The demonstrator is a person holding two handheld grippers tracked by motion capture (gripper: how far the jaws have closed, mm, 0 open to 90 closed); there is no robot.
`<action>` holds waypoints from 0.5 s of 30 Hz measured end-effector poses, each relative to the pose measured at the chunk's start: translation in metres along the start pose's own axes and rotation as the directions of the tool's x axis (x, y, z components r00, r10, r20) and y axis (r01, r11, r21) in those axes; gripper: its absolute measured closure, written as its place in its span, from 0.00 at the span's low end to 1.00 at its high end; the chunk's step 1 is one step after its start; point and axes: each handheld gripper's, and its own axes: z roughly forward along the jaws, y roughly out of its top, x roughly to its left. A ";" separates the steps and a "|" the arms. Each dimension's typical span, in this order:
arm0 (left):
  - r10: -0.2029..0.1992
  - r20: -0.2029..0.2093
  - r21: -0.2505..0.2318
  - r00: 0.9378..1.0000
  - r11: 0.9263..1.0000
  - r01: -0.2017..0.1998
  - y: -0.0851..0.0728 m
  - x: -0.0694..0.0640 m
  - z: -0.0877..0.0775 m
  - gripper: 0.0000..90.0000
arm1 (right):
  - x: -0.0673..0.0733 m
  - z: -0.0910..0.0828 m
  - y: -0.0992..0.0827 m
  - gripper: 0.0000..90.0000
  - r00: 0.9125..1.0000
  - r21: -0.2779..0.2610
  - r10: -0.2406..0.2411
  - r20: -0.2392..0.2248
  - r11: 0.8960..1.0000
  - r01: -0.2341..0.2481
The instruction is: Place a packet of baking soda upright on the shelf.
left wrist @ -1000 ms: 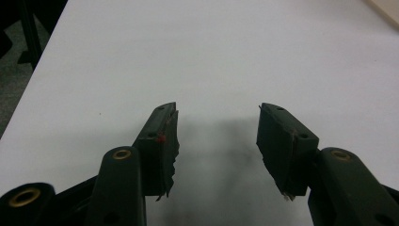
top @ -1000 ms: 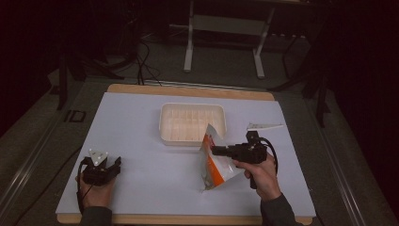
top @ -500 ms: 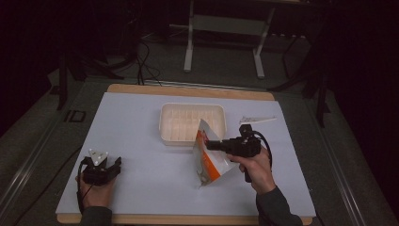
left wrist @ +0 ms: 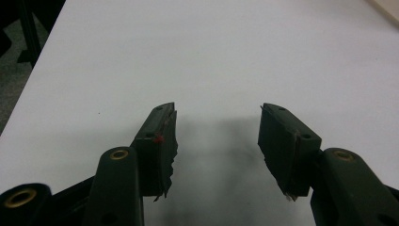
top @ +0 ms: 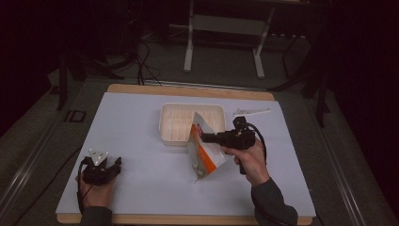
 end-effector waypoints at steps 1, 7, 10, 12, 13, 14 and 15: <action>-0.001 0.000 0.000 1.000 1.000 0.001 0.000 0.000 0.000 0.52 | 0.000 0.003 0.004 1.00 1.000 0.001 -0.006 0.018 1.000 0.006; -0.001 0.001 0.001 1.000 1.000 0.001 0.000 0.000 0.000 0.52 | -0.004 0.007 0.018 1.00 1.000 -0.023 0.009 0.029 1.000 -0.008; -0.002 0.002 0.000 1.000 1.000 0.002 0.000 0.000 0.000 0.52 | -0.006 0.009 0.024 1.00 0.999 -0.029 0.009 0.049 1.000 -0.007; -0.001 0.001 -0.001 1.000 1.000 0.001 0.000 0.000 0.000 0.52 | -0.007 0.011 0.027 1.00 0.998 -0.036 0.014 0.061 0.999 -0.012; -0.002 0.001 0.000 1.000 1.000 0.002 0.000 0.000 0.000 0.52 | -0.008 0.012 0.029 1.00 0.998 -0.043 0.019 0.063 0.999 -0.016; -0.006 0.001 0.000 1.000 1.000 0.006 0.000 0.000 0.000 0.52 | -0.008 0.012 0.030 1.00 0.998 -0.048 0.020 0.067 0.999 -0.017; -0.009 0.001 0.000 1.000 1.000 0.009 0.000 0.001 0.000 0.52 | -0.008 0.013 0.031 1.00 0.997 -0.049 0.019 0.073 0.999 -0.016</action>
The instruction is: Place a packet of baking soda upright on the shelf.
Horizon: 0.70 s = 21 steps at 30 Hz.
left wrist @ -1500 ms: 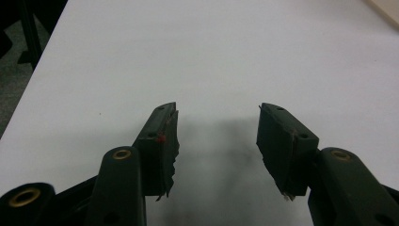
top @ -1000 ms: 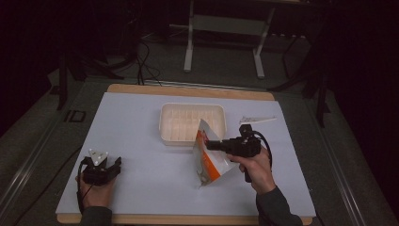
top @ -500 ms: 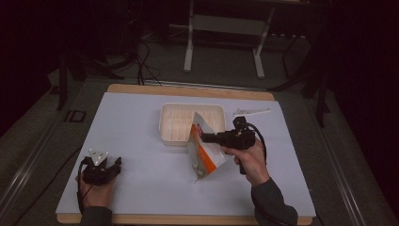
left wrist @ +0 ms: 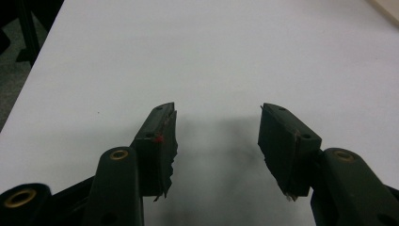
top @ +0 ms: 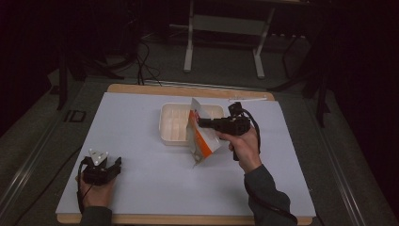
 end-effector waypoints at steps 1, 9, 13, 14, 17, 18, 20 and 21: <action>-0.001 0.001 0.000 1.000 1.000 0.001 0.000 0.000 0.000 0.52 | 0.000 0.001 0.001 1.00 1.000 -0.002 -0.001 0.007 1.000 0.001; -0.007 0.002 -0.001 1.000 1.000 0.007 0.000 0.000 0.000 0.52 | -0.007 0.010 0.008 1.00 0.999 -0.022 0.023 0.040 1.000 -0.022; -0.011 0.003 -0.004 1.000 1.000 0.011 0.000 0.001 0.000 0.52 | -0.012 0.014 0.014 1.00 0.997 -0.032 0.031 0.066 0.999 -0.029; -0.011 0.003 -0.004 1.000 1.000 0.011 0.000 0.001 0.000 0.52 | -0.013 0.016 0.016 1.00 0.997 -0.034 0.036 0.069 0.999 -0.034; -0.010 0.003 -0.003 1.000 1.000 0.010 0.000 0.001 0.000 0.52 | -0.016 0.019 0.019 1.00 0.996 -0.044 0.040 0.084 0.998 -0.037; -0.011 0.004 -0.004 1.000 1.000 0.011 0.000 0.001 0.000 0.52 | -0.017 0.020 0.020 1.00 0.995 -0.047 0.040 0.093 0.998 -0.036; -0.011 0.004 -0.003 1.000 1.000 0.011 0.000 0.001 0.000 0.52 | -0.019 0.022 0.022 1.00 0.994 -0.056 0.046 0.102 0.998 -0.041; -0.011 0.004 -0.003 1.000 1.000 0.011 0.000 0.001 0.000 0.52 | -0.019 0.023 0.024 1.00 0.993 -0.060 0.051 0.107 0.997 -0.044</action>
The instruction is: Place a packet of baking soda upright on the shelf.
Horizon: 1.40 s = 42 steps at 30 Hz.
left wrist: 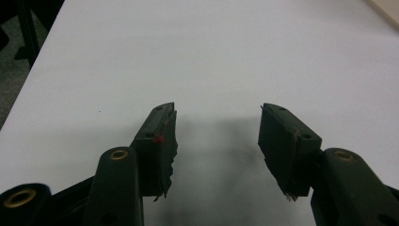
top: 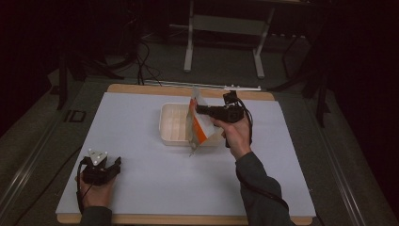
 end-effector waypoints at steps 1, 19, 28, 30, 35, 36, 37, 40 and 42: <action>0.000 0.000 0.000 1.000 1.000 0.000 0.000 0.000 0.000 0.52 | -0.001 0.001 0.001 1.00 1.000 -0.004 0.005 0.002 1.000 -0.005; 0.000 0.005 0.001 1.000 1.000 0.000 0.000 0.001 0.000 0.52 | -0.006 0.015 0.024 1.00 0.994 -0.077 0.026 0.105 0.997 -0.018; -0.005 0.008 -0.004 1.000 1.000 0.005 0.000 0.001 0.000 0.51 | -0.003 0.030 0.029 1.00 0.985 -0.102 -0.023 0.170 0.994 0.041; -0.006 0.008 -0.004 1.000 1.000 0.006 0.000 0.001 0.000 0.51 | -0.002 0.032 0.029 1.00 0.985 -0.107 -0.020 0.170 0.993 0.039; -0.007 0.009 -0.005 1.000 1.000 0.008 0.000 0.001 -0.001 0.51 | 0.002 0.039 0.025 1.00 0.982 -0.092 -0.051 0.183 0.993 0.068; -0.006 0.009 -0.005 1.000 1.000 0.006 0.000 0.001 -0.001 0.51 | 0.004 0.041 0.023 1.00 0.981 -0.084 -0.061 0.186 0.993 0.077; -0.006 0.009 -0.004 1.000 1.000 0.006 0.000 0.001 -0.001 0.51 | 0.004 0.042 0.022 1.00 0.982 -0.080 -0.059 0.182 0.994 0.075; -0.005 0.008 -0.004 1.000 1.000 0.005 0.000 0.001 -0.001 0.51 | 0.004 0.044 0.019 1.00 0.982 -0.077 -0.056 0.180 0.995 0.071; -0.005 0.008 -0.004 1.000 1.000 0.005 0.000 0.001 -0.001 0.51 | 0.004 0.045 0.017 1.00 0.983 -0.074 -0.052 0.178 0.995 0.066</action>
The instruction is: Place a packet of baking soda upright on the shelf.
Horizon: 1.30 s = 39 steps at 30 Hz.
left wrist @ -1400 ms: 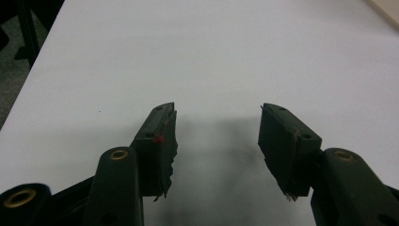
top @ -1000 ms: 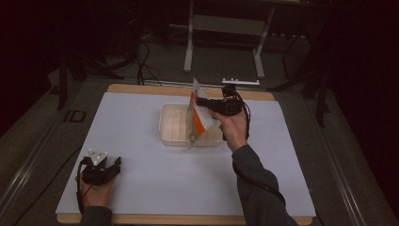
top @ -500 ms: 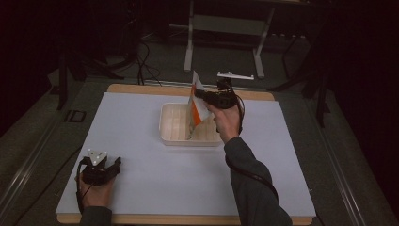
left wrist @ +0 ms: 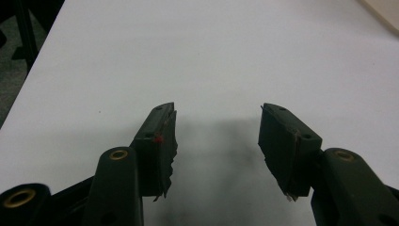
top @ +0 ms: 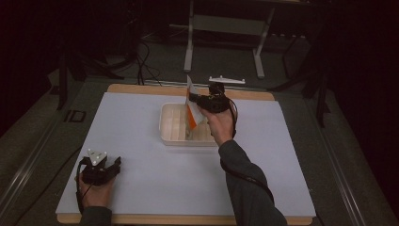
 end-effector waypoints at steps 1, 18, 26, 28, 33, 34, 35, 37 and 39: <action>0.001 -0.001 -0.001 1.000 1.000 -0.001 0.000 0.000 0.000 0.51 | 0.000 0.001 -0.003 1.00 1.000 0.002 0.003 -0.001 1.000 -0.003; 0.003 -0.001 -0.001 1.000 1.000 -0.003 0.000 0.000 0.000 0.51 | 0.001 0.004 -0.012 1.00 1.000 0.005 0.023 -0.001 1.000 -0.023; 0.002 -0.001 0.001 1.000 1.000 -0.002 0.000 0.000 0.000 0.51 | -0.001 0.006 -0.014 1.00 0.999 0.002 0.033 0.003 0.999 -0.033; 0.004 -0.001 0.001 1.000 1.000 -0.004 0.000 0.000 0.000 0.51 | -0.001 0.006 -0.014 1.00 1.000 0.002 0.031 0.005 1.000 -0.031; 0.004 -0.001 0.001 1.000 1.000 -0.004 0.000 0.000 0.000 0.51 | -0.001 0.008 -0.015 1.00 0.999 0.002 0.031 0.011 1.000 -0.031; 0.004 -0.002 0.001 1.000 1.000 -0.004 0.000 0.000 0.000 0.51 | 0.000 0.008 -0.015 1.00 0.999 0.004 0.029 0.013 1.000 -0.029; 0.004 -0.001 0.001 1.000 1.000 -0.004 0.000 0.000 0.000 0.51 | 0.000 0.009 -0.015 1.00 0.999 0.005 0.030 0.015 1.000 -0.030; 0.003 -0.001 0.001 1.000 1.000 -0.003 0.000 0.000 0.000 0.51 | -0.001 0.011 -0.017 1.00 0.999 0.013 0.029 0.026 0.999 -0.030; 0.002 0.000 -0.001 1.000 1.000 -0.002 0.000 0.000 0.000 0.51 | -0.002 0.013 -0.018 1.00 0.999 0.014 0.041 0.029 0.999 -0.041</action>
